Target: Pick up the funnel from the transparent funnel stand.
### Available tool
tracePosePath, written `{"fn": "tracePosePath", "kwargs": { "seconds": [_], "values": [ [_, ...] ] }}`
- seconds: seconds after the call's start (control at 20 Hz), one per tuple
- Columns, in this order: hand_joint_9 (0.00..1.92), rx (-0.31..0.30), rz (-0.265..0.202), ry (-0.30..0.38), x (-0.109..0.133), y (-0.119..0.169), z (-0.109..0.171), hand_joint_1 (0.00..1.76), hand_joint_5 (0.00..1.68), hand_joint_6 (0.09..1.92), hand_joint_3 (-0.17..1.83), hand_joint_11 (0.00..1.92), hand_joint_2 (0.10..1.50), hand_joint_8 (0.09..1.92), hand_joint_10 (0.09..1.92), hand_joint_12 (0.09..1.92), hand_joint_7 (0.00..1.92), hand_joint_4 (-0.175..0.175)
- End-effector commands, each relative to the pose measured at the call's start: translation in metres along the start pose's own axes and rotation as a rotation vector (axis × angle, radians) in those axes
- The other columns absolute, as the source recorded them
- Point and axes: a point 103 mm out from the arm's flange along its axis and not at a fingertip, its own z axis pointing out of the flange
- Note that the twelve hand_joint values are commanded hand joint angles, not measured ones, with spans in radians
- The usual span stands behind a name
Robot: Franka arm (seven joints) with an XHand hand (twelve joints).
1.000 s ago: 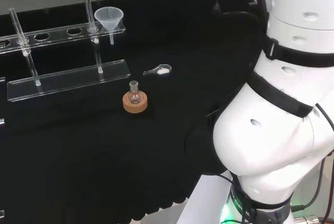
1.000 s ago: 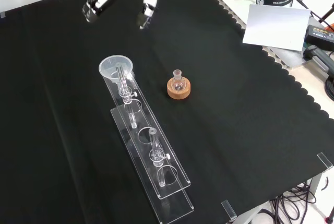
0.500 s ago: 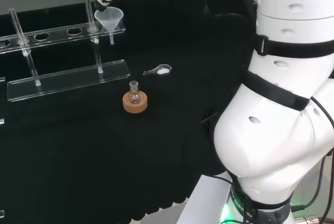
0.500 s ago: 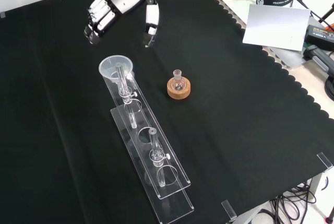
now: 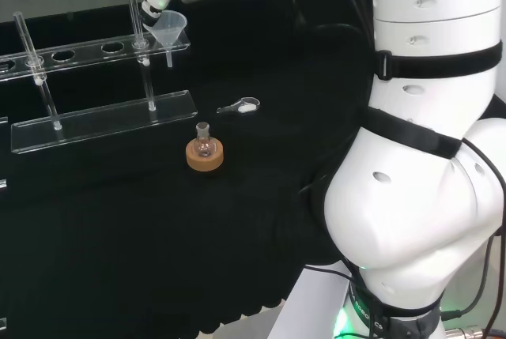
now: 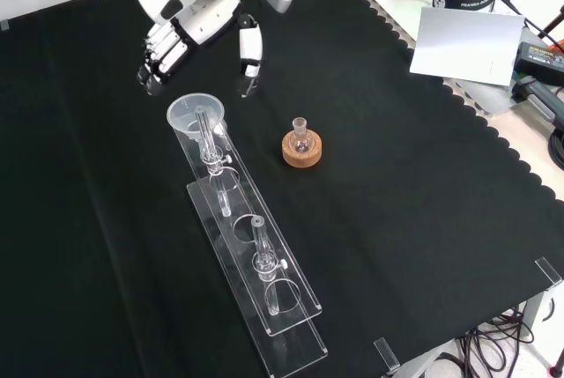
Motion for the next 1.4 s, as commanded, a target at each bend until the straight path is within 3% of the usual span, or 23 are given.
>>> {"fn": "tracePosePath", "kwargs": {
  "seconds": [0.05,0.35,0.6,1.3,1.4],
  "values": [
    [0.04,0.039,-0.01,0.018,0.002,0.014,0.011,0.57,0.04,0.09,0.34,0.18,0.69,0.26,0.88,1.53,0.0,-0.024],
    [0.06,0.045,-0.001,0.036,0.004,0.019,0.019,0.57,0.03,0.09,0.35,0.18,0.69,0.27,0.89,1.53,0.0,-0.024],
    [0.07,0.044,-0.006,-0.014,0.013,0.02,0.023,0.57,0.03,0.09,0.36,0.19,0.68,0.32,0.9,1.53,0.0,-0.026],
    [0.08,0.077,-0.013,-0.013,0.01,0.035,0.036,0.64,0.05,0.09,0.37,0.19,0.68,0.38,0.9,1.52,0.0,-0.031],
    [0.09,0.076,-0.029,0.006,-0.017,0.034,0.038,0.65,0.05,0.09,0.37,0.19,0.68,0.38,0.9,1.52,0.0,-0.031]
  ]
}}
